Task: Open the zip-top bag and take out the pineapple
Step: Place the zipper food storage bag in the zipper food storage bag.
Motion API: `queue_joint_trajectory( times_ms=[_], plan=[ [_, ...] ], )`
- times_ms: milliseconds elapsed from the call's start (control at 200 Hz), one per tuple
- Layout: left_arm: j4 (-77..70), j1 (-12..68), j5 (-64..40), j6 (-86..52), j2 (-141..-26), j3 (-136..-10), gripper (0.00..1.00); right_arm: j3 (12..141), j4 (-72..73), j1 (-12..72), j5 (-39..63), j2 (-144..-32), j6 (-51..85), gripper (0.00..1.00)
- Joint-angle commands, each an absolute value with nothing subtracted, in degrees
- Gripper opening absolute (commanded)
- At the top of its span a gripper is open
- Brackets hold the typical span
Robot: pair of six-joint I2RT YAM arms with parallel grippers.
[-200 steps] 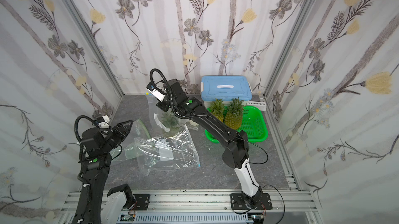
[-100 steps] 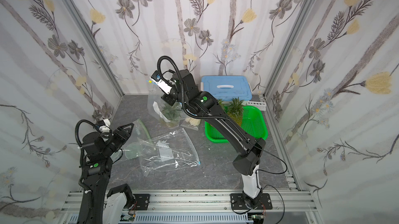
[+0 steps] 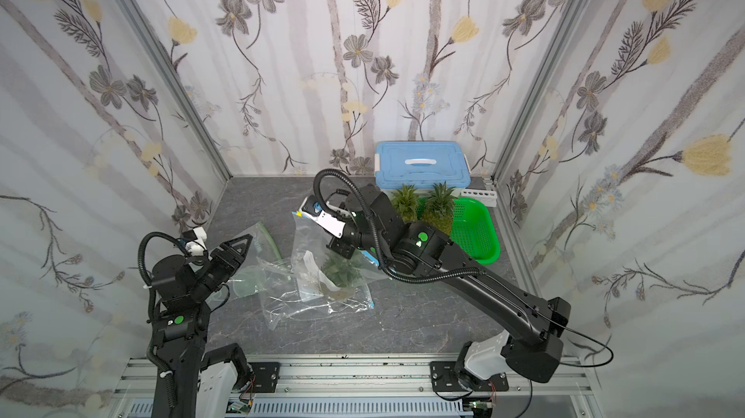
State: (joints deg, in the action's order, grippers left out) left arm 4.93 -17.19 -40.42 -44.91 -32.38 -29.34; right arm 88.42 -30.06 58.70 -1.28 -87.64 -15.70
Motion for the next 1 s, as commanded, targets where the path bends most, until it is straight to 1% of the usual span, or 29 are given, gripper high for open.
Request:
queue_joint_trajectory(
  times_ms=[0, 190, 385, 540, 590, 659, 719, 774, 909, 994],
  plan=[
    [4.19, -17.09, -44.29, -45.64, -32.08, -29.0, 0.58, 79.38, -15.58, 60.3, -0.98, -83.5, -11.47, 0.0],
    [3.08, -17.07, -47.54, -46.6, -31.99, -29.14, 0.61, 73.87, -13.12, 62.21, -1.26, -85.17, -8.57, 0.0],
    [3.61, -17.05, -50.71, -45.76, -31.4, -30.47, 0.66, 74.95, -11.06, 62.62, 0.68, -89.29, -8.07, 0.0],
    [5.44, -17.05, -51.15, -43.73, -30.33, -32.23, 0.66, 75.73, -10.9, 63.1, 0.03, -90.99, -7.54, 0.0],
    [5.47, -17.05, -51.32, -43.6, -30.32, -32.72, 0.66, 76.26, -11.16, 63.36, -0.54, -91.05, -7.36, 0.06],
    [5.23, -17.06, -51.64, -43.46, -30.56, -33.11, 0.66, 77.33, -11.69, 63.78, -0.87, -90.94, -7.29, 0.19],
    [5.02, -17.05, -51.72, -43.5, -30.63, -33.22, 0.66, 78.82, -12.39, 64.14, -1.04, -91.05, -7.52, 0.26],
    [4.71, -17.06, -51.94, -43.46, -30.59, -33.25, 0.65, 80.46, -13.18, 64.39, -1.15, -91.01, -7.81, 0.3],
    [4.73, -17.05, -52.38, -43.37, -30.11, -33.44, 0.63, 85.71, -15.55, 64.73, -1.17, -96.21, -8.9, 0.31],
    [5.91, -17.06, -52.38, -42.61, -29.56, -33.92, 0.62, 88.44, -16.81, 64.78, -1.4, -98.87, -9.36, 0.26]
  ],
)
